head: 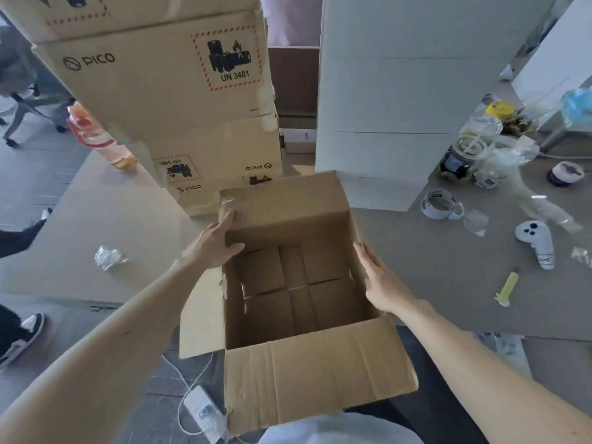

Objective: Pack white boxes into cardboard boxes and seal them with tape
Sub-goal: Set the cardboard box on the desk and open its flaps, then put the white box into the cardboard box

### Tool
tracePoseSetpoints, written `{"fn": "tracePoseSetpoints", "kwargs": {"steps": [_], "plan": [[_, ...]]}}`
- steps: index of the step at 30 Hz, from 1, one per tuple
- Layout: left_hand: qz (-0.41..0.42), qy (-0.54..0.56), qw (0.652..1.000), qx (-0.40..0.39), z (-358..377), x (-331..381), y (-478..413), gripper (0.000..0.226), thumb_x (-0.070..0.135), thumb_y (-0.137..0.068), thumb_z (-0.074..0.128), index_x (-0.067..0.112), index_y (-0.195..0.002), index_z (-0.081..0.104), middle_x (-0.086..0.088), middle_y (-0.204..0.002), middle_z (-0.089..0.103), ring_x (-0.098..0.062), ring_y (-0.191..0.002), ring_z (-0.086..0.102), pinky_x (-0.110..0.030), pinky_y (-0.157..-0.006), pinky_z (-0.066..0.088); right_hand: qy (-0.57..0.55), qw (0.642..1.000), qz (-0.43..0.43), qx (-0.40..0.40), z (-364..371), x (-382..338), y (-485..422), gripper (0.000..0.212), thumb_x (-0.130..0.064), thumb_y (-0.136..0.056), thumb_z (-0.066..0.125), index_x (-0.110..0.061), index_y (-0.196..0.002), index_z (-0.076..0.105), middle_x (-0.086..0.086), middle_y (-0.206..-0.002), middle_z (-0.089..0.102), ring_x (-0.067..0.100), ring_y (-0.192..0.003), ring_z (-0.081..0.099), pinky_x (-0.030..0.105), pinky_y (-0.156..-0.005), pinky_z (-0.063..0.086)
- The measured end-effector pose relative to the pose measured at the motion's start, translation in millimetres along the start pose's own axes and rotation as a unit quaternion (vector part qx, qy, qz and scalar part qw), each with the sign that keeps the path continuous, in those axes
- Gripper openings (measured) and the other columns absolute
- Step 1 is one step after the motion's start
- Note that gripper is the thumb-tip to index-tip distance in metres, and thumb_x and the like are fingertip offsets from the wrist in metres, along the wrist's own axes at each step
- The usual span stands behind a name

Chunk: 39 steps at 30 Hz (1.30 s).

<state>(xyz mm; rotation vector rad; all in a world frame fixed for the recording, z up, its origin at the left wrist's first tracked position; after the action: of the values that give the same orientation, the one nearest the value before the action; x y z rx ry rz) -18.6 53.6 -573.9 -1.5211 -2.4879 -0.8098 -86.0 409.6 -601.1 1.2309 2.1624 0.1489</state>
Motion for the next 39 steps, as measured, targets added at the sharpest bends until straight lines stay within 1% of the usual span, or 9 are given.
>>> {"fn": "tracePoseSetpoints", "kwargs": {"steps": [8, 16, 18, 20, 22, 24, 27, 32, 39], "plan": [[-0.049, -0.031, 0.995, 0.081, -2.3, -36.1, 13.0, 0.033, 0.035, -0.101, 0.049, 0.034, -0.133, 0.059, -0.013, -0.120, 0.066, -0.039, -0.103, 0.062, -0.039, -0.079, 0.048, 0.015, 1.000, -0.016, 0.008, 14.0, -13.4, -8.0, 0.088, 0.004, -0.095, 0.047, -0.034, -0.154, -0.007, -0.012, -0.162, -0.014, 0.010, -0.051, 0.047, 0.019, -0.048, 0.044], [-0.094, -0.011, 0.989, 0.112, -31.8, -56.4, -10.2, 0.036, 0.033, -0.101, 0.051, 0.034, -0.137, 0.055, -0.016, -0.130, 0.061, -0.042, -0.112, 0.058, -0.045, -0.089, 0.049, 0.011, 0.999, -0.031, 0.004, 10.5, -43.2, -46.8, 0.080, -0.002, -0.099, 0.044, -0.032, -0.155, -0.005, -0.008, -0.163, -0.011, 0.001, -0.054, 0.040, 0.014, -0.044, 0.038], [-0.088, -0.024, 0.990, 0.112, -38.5, -53.9, -11.2, 0.039, 0.036, -0.099, 0.053, 0.035, -0.137, 0.051, -0.013, -0.131, 0.060, -0.041, -0.115, 0.057, -0.044, -0.087, 0.048, 0.009, 0.999, -0.038, 0.004, 7.0, -46.9, -49.8, 0.077, -0.006, -0.100, 0.045, -0.031, -0.155, -0.001, -0.006, -0.164, -0.009, 0.002, -0.073, 0.055, 0.010, -0.047, 0.038], [-0.076, -0.034, 0.990, 0.112, -42.7, -51.8, -9.3, 0.040, 0.039, -0.096, 0.056, 0.034, -0.136, 0.051, -0.011, -0.129, 0.059, -0.039, -0.116, 0.056, -0.044, -0.086, 0.047, 0.006, 0.999, -0.046, 0.014, 2.6, -46.4, -48.9, 0.076, -0.012, -0.099, 0.048, -0.032, -0.156, 0.001, -0.005, -0.164, -0.007, 0.023, -0.117, 0.057, 0.010, -0.070, 0.046], [-0.070, -0.041, 0.991, 0.108, -47.0, -48.4, -4.6, 0.045, 0.044, -0.094, 0.056, 0.033, -0.138, 0.050, -0.010, -0.133, 0.055, -0.037, -0.119, 0.054, -0.046, -0.090, 0.048, 0.018, 0.998, -0.048, 0.030, -4.5, -44.6, -47.1, 0.077, -0.019, -0.098, 0.052, -0.033, -0.155, 0.003, -0.001, -0.165, -0.001, 0.034, -0.133, 0.044, 0.033, -0.097, 0.048], [-0.061, -0.036, 0.991, 0.110, -54.1, -41.0, 0.0, 0.052, 0.049, -0.093, 0.057, 0.032, -0.142, 0.048, -0.007, -0.141, 0.049, -0.035, -0.123, 0.052, -0.048, -0.093, 0.049, 0.047, 0.996, -0.051, 0.053, -17.5, -46.6, -46.0, 0.077, -0.026, -0.096, 0.054, -0.034, -0.155, 0.005, 0.002, -0.164, 0.005, 0.036, -0.120, 0.055, 0.042, -0.093, 0.051], [-0.016, -0.022, 0.990, 0.138, -77.8, -9.0, 7.7, 0.050, 0.049, -0.092, 0.057, 0.031, -0.139, 0.050, -0.004, -0.139, 0.049, -0.033, -0.121, 0.053, -0.048, -0.090, 0.052, 0.041, 0.994, -0.064, 0.073, -45.1, -60.9, -39.9, 0.070, -0.030, -0.098, 0.051, -0.034, -0.154, 0.009, -0.001, -0.164, 0.004, 0.023, -0.101, 0.065, 0.025, -0.069, 0.051], [0.079, 0.023, 0.976, 0.203, -135.4, 75.6, 23.2, 0.045, 0.057, -0.092, 0.048, 0.031, -0.127, 0.059, 0.003, -0.131, 0.055, -0.025, -0.113, 0.057, -0.042, -0.091, 0.050, 0.018, 0.987, -0.083, 0.137, -117.2, -92.0, -24.1, 0.065, -0.029, -0.098, 0.054, -0.027, -0.153, 0.020, 0.002, -0.163, 0.011, 0.026, -0.146, 0.025, 0.040, -0.110, 0.037], [0.232, 0.054, 0.920, 0.310, -234.5, 211.1, 56.9, 0.049, 0.063, -0.095, 0.040, 0.028, -0.125, 0.057, 0.004, -0.124, 0.060, -0.018, -0.101, 0.062, -0.040, -0.080, 0.054, 0.030, 0.942, -0.159, 0.293, -281.1, -137.1, 16.0, 0.062, -0.029, -0.092, 0.062, -0.023, -0.147, 0.035, 0.005, -0.152, 0.031, 0.023, -0.138, 0.036, 0.043, -0.107, 0.042]]}}
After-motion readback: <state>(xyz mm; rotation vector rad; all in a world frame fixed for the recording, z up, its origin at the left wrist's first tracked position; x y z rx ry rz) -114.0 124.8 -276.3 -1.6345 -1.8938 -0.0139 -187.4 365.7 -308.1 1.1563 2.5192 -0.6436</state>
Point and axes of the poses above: each hand's wrist, its own y-axis away from the middle knuckle, its own z-axis out of the palm, x = y × z, the point moved 10 cm from there along -y, towards the middle knuckle
